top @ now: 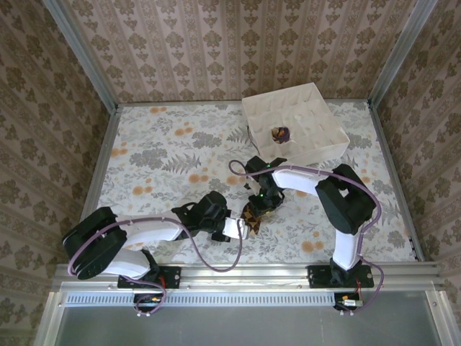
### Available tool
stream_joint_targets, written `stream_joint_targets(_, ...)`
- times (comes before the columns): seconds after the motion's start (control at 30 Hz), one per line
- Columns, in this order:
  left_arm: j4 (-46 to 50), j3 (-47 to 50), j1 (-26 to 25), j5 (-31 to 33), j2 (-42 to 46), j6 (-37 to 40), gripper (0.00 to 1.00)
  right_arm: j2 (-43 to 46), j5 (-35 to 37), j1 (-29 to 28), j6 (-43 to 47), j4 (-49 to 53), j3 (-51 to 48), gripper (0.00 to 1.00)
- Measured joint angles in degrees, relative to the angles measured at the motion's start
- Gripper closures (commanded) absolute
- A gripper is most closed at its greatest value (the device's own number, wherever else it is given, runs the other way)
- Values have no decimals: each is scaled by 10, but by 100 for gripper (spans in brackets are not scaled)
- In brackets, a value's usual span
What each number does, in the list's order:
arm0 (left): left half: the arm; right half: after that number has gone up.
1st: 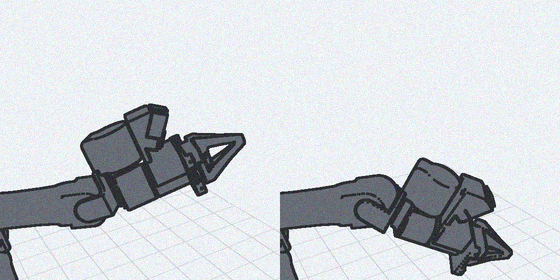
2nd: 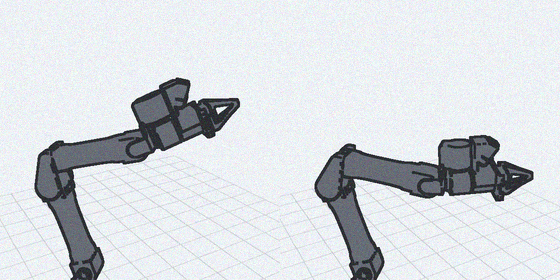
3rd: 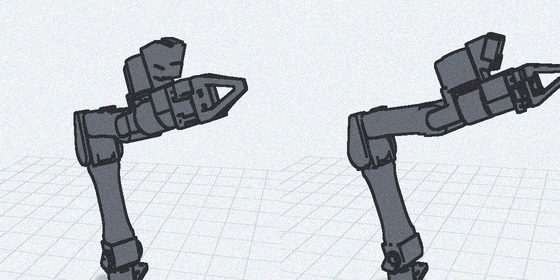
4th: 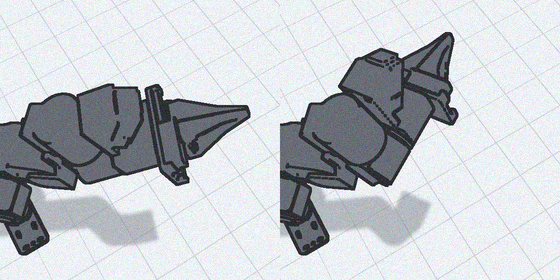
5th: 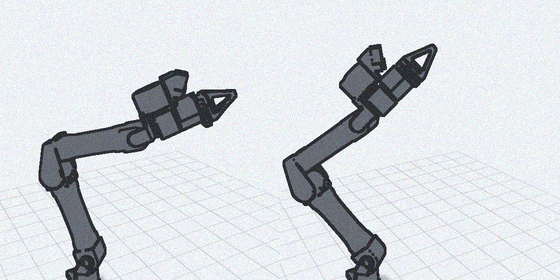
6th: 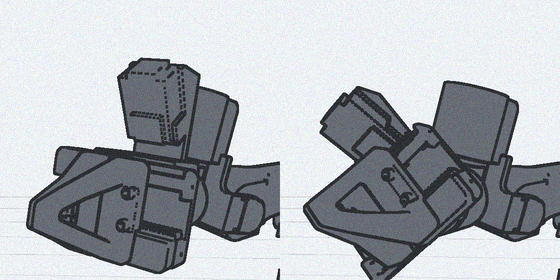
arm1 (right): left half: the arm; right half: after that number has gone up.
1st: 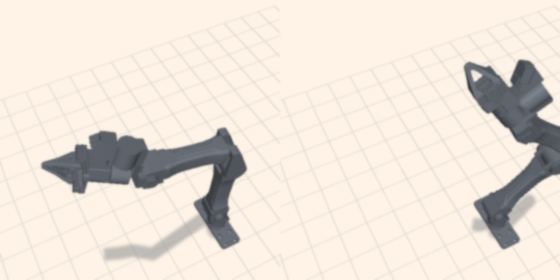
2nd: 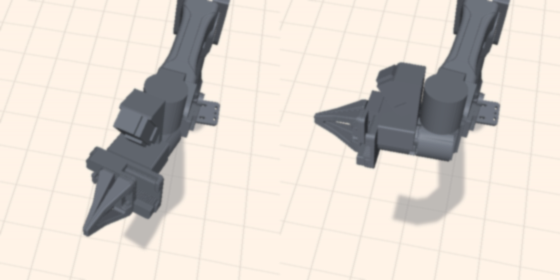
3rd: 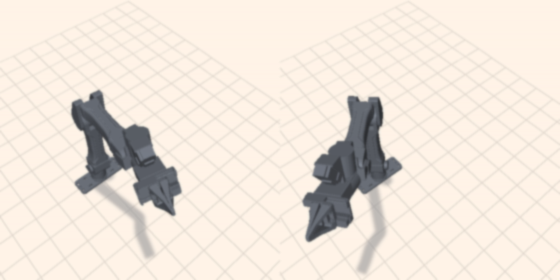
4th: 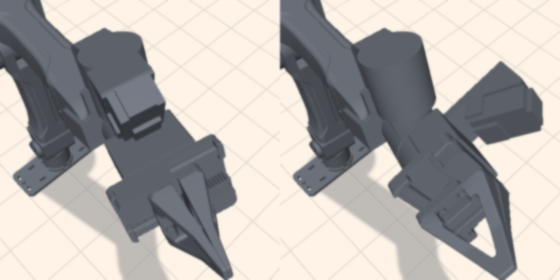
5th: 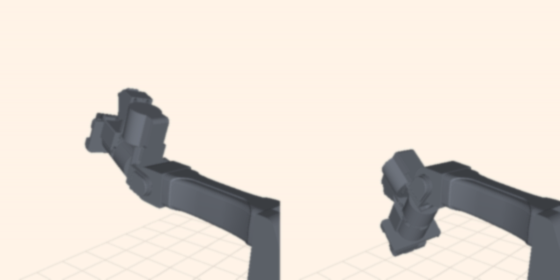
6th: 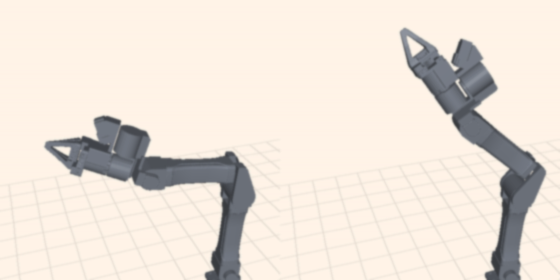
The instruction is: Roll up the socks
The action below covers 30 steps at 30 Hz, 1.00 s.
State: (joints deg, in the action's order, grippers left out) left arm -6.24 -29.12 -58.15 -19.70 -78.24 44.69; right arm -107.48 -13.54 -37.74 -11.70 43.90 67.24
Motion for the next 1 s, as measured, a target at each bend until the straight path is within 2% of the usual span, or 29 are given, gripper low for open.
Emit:
stream_joint_targets(0.33, 137, -113, 24, -86, -77, 2, 100, -48, -1, -15, 58, 57, 68, 79)
stream_joint_targets(0.4, 162, -134, 42, -116, -96, -1, 100, -50, -1, -15, 67, 62, 71, 77)
stream_joint_targets(0.5, 196, -167, 75, -170, -131, -23, 100, -48, -8, -15, 76, 60, 70, 69)
stream_joint_targets(0.63, 238, -207, 105, -225, -178, -56, 100, -32, -38, -6, 85, 34, 48, 66)
stream_joint_targets(0.77, 264, -232, 117, -253, -208, -85, 100, -11, -66, 9, 87, -10, 19, 62)
stream_joint_targets(1.0, 257, -255, 124, -275, -232, -117, 100, 53, -45, 37, 88, -102, -42, 57)
